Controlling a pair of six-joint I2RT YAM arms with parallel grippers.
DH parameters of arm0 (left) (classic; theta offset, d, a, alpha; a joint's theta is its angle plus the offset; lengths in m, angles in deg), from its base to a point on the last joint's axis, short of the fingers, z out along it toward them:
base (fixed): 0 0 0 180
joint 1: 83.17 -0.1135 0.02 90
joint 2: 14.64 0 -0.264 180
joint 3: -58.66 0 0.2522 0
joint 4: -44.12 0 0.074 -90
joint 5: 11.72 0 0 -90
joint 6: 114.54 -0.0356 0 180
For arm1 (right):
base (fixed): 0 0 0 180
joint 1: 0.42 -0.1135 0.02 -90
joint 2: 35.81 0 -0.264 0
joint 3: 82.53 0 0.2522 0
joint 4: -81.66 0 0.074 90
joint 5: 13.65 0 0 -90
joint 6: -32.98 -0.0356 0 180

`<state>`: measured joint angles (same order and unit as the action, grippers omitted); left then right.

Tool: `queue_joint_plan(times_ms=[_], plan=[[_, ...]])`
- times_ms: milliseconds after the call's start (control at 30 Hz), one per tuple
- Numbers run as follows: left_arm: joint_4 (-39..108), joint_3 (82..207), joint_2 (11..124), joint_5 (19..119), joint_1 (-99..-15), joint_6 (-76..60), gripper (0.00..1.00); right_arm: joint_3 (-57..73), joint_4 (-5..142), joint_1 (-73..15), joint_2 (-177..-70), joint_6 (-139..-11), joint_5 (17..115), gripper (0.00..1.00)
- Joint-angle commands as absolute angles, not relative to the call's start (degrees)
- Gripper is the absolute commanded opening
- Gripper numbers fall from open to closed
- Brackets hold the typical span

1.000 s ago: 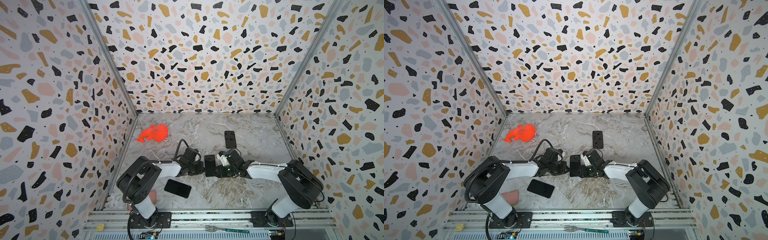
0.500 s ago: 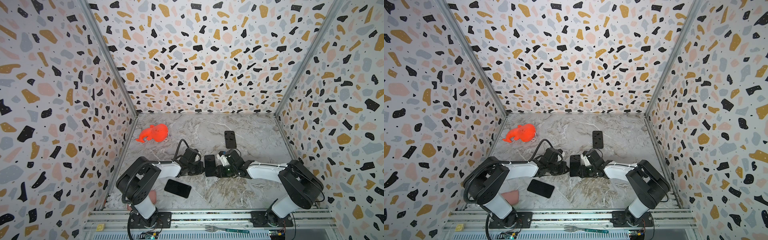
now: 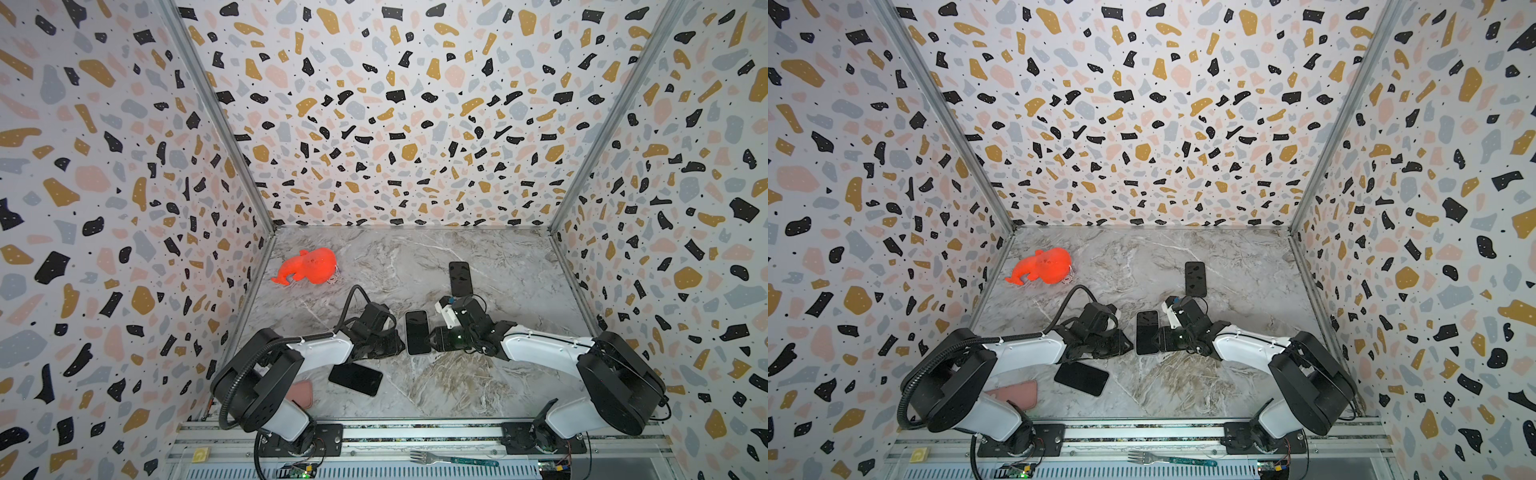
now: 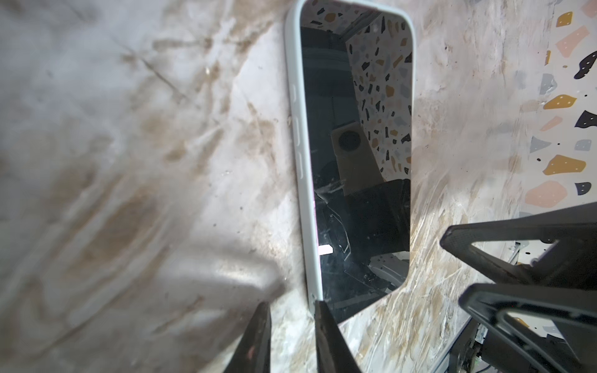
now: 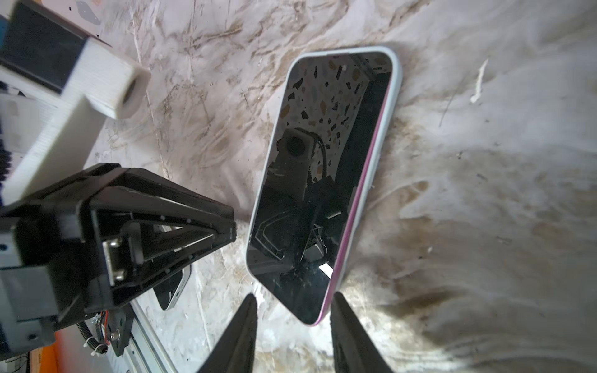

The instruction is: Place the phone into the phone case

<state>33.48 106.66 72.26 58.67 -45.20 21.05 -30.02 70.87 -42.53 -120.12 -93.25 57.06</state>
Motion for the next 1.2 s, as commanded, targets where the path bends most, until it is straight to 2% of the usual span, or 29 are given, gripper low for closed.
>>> queue_joint_plan(times_ms=[0,200,1167], plan=[[36.89,105.58,71.14,56.88,-44.69,22.73,0.27,-29.74,69.42,-43.38,-119.12,-94.18,58.35,0.38],[42.57,104.11,70.29,54.35,-44.26,24.68,0.32,-29.98,69.73,-44.19,-119.74,-94.64,58.78,0.35],[43.82,103.88,74.90,54.38,-44.07,24.32,0.33,-31.67,70.43,-44.54,-121.56,-94.76,59.90,0.26]])
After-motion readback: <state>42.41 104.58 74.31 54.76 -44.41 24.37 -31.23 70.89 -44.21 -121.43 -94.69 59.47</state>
